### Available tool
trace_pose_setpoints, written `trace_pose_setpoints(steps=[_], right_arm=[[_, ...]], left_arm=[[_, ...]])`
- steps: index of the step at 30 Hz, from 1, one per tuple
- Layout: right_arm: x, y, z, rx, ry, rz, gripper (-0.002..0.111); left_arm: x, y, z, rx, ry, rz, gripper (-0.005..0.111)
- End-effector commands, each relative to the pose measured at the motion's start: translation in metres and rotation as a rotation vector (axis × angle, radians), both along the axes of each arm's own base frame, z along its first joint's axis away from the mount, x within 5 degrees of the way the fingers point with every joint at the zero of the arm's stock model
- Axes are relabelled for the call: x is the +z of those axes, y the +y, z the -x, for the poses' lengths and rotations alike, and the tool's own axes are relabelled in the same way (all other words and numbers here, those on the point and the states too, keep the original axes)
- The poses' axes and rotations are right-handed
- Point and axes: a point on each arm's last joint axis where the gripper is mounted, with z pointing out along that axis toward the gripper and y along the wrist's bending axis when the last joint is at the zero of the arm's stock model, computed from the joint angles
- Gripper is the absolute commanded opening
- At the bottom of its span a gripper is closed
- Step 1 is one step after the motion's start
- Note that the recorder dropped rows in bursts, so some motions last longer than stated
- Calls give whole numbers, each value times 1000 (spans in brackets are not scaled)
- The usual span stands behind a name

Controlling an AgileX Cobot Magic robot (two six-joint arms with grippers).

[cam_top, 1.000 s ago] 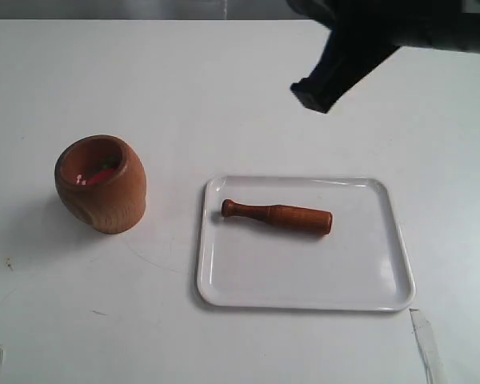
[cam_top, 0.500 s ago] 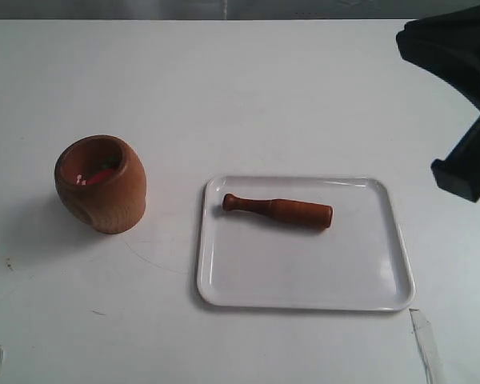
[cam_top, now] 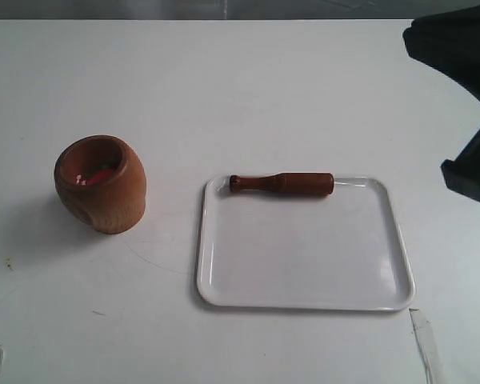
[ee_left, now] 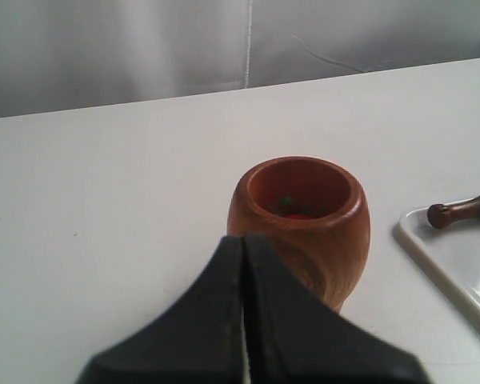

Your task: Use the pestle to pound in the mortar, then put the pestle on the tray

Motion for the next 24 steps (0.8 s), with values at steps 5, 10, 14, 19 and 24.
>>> trace_pose_setpoints(steps=[5,10,14,19,24], right_arm=[[29,-60,43,-155,-3,-369,0],[7,-90,72,-265,-162,-467,0],[-35,-97,76,-331,-287,-564,0],[-85,-97,67,-386,-334,-668,0],[-120,-98,59,-442,-330,-649,0]], left_arm=[[0,-1,0,-6,-4,15,0],[0,-1,0,-6,-4,15,0],[0,-1,0,-6,-4,15,0],[0,-1,0,-6,-4,15,0],[0,-1,0,-6,-4,15,0]])
